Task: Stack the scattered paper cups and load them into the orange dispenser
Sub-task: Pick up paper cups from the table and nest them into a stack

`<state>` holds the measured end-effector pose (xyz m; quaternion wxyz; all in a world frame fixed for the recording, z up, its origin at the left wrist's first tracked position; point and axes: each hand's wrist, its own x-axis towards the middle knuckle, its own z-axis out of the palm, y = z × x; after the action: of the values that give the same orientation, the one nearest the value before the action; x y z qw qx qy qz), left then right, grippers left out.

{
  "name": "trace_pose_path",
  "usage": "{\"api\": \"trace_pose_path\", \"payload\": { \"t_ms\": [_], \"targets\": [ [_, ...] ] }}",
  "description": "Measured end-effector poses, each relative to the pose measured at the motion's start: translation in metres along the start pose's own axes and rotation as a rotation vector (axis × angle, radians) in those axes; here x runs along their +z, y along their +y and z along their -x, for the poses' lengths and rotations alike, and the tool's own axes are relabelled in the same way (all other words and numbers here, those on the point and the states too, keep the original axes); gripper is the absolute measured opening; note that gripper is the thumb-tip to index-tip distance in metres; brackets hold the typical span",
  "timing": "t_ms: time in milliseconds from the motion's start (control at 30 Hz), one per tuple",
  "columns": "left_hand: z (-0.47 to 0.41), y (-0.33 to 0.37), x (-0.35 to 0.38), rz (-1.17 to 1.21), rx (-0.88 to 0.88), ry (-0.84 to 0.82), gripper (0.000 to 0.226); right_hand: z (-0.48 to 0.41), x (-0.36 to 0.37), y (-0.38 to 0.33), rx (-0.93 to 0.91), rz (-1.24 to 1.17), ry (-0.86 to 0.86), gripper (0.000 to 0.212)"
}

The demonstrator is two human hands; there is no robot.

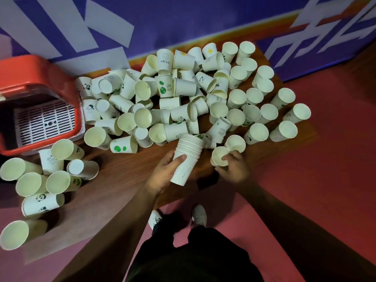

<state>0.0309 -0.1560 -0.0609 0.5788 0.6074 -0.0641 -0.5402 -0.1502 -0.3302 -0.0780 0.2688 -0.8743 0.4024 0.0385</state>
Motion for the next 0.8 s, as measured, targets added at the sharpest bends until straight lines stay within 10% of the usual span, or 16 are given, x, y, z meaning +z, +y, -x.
{"api": "trace_pose_path", "payload": {
  "t_ms": [267,600,800],
  "targets": [
    [0.010,-0.013,0.003,-0.056,-0.045,0.049,0.065,0.007,0.020,0.020,-0.196,0.122,0.059,0.014],
    [0.011,-0.022,0.009,-0.394,0.006,0.058,0.054,0.000,-0.044,-0.002,0.005,-0.593,0.376,0.014],
    [0.003,-0.012,0.028,-0.485,0.081,-0.093,0.068,0.002,-0.060,-0.011,0.039,-0.805,0.068,0.014]
  ]
}}
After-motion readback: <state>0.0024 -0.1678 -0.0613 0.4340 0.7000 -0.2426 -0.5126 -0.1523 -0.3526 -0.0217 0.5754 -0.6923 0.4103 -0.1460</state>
